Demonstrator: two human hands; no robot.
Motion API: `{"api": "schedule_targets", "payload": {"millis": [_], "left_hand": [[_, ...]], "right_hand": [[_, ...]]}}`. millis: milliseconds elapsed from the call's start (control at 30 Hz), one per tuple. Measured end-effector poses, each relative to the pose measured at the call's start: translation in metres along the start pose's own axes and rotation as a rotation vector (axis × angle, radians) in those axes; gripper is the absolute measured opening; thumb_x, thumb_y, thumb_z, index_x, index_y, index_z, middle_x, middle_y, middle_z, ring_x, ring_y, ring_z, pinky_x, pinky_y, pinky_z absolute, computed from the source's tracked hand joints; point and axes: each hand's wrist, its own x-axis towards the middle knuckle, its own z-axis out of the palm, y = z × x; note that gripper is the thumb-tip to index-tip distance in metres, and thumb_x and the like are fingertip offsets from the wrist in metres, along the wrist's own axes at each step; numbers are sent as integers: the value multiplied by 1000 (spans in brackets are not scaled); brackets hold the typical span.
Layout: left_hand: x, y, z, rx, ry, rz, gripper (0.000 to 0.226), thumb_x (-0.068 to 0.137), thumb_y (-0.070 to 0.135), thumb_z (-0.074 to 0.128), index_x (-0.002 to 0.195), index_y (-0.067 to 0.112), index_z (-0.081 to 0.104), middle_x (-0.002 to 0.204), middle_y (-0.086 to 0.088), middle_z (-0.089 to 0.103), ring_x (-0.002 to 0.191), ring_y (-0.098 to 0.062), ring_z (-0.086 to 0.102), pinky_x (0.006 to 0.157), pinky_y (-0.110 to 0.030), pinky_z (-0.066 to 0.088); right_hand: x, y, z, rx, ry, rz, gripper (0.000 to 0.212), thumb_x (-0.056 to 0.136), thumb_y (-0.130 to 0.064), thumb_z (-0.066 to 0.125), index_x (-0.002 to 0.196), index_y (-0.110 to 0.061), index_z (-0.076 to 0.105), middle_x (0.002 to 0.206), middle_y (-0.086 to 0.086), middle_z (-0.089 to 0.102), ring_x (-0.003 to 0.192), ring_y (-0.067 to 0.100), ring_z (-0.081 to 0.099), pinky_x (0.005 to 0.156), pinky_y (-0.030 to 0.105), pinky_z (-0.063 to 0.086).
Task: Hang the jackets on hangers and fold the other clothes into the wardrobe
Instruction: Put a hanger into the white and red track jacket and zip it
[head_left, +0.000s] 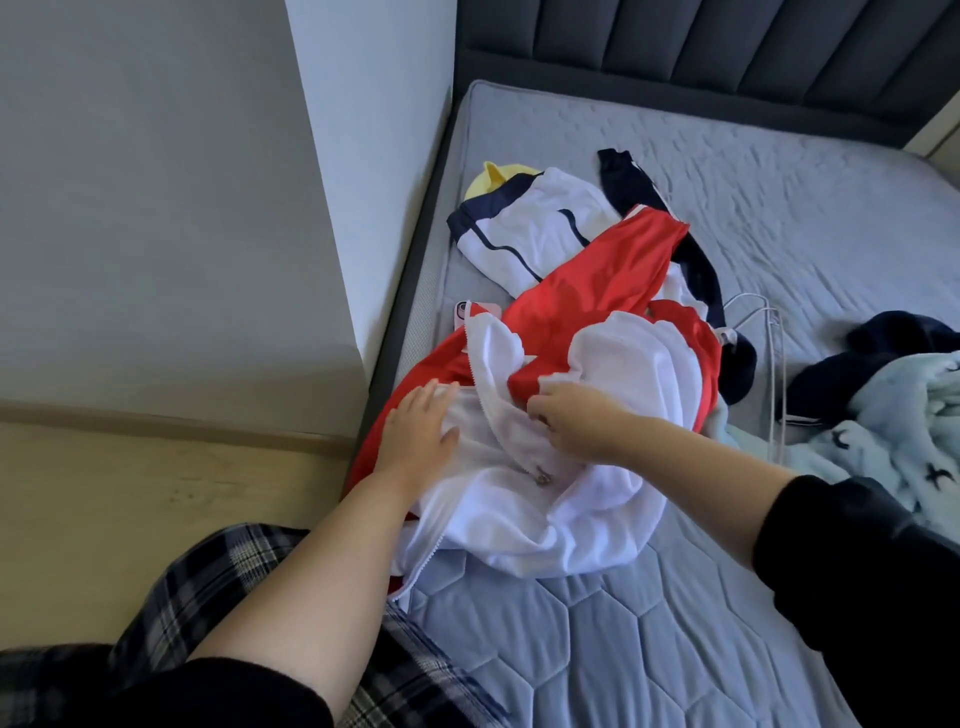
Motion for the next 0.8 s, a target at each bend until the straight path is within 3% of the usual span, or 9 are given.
{"api": "schedule_targets", "payload": {"millis": [100, 167, 200, 267, 367, 467, 600, 700, 800], "left_hand": [[-6, 16, 7, -272, -163, 26, 59, 89, 42, 42, 146, 30, 33, 149, 1, 38, 136, -22, 35, 110, -43, 32], [-11, 28, 15, -361, -288, -8, 62, 92, 44, 48, 149, 34, 26, 150, 0, 37, 137, -20, 34, 111, -37, 29], [-13, 34, 17, -365, -311, -9, 64, 92, 40, 52, 150, 33, 24, 149, -2, 38, 136, -21, 35, 110, -35, 30], [-15, 41, 20, -297, -289, 3, 71, 89, 39, 58, 150, 29, 24, 145, -4, 42, 134, -25, 38, 108, -36, 32], [-15, 40, 15, -150, -99, -2, 64, 84, 42, 58, 143, 27, 36, 135, -4, 51, 125, -29, 45, 102, -44, 39], [-13, 24, 3, 34, 50, -136, 53, 88, 31, 54, 138, 18, 41, 134, -8, 49, 125, -30, 42, 100, -44, 39], [-13, -6, -11, -81, -111, -575, 74, 88, 31, 56, 150, 21, 18, 148, -11, 33, 136, -33, 31, 109, -48, 31], [-16, -12, -13, -300, -123, -709, 76, 85, 24, 60, 149, 15, 20, 143, -16, 42, 127, -36, 43, 104, -43, 39], [-18, -10, -21, -146, -39, -675, 38, 85, 16, 54, 123, 13, 49, 123, -12, 58, 112, -34, 56, 85, -35, 46]], "right_hand": [[8, 17, 12, -340, -30, 95, 35, 90, -21, 51, 124, -15, 59, 138, 5, 45, 131, 24, 36, 114, 42, 13], [4, 24, 25, -202, -227, 324, 42, 93, -23, 49, 133, -11, 50, 134, 7, 52, 111, 12, 52, 110, 29, 25], [-3, 23, 23, -165, -353, 390, 38, 95, -26, 45, 129, -11, 54, 123, 7, 61, 99, 14, 60, 107, 35, 33], [-27, 21, 17, -316, -575, 575, 33, 95, -24, 42, 119, -12, 63, 106, 5, 70, 82, 22, 68, 86, 41, 52], [-40, 20, 26, -312, -700, 469, 36, 91, -18, 50, 126, -15, 58, 124, 5, 60, 96, 29, 66, 56, 35, 54], [-28, -2, 22, -185, -371, 345, 33, 91, -12, 47, 120, -19, 60, 121, 0, 60, 108, 26, 60, 72, 31, 47], [7, -34, 5, 296, 128, 322, 39, 90, -13, 45, 129, -11, 46, 121, 7, 57, 110, 29, 55, 76, 34, 44], [35, -42, 10, 307, 152, 228, 60, 86, -13, 49, 142, -17, 29, 148, 13, 23, 136, 36, 25, 104, 45, 34], [52, -47, 17, -57, 100, 116, 65, 87, -17, 50, 148, -23, 27, 159, 10, -2, 144, 40, -3, 116, 55, 8]]}}
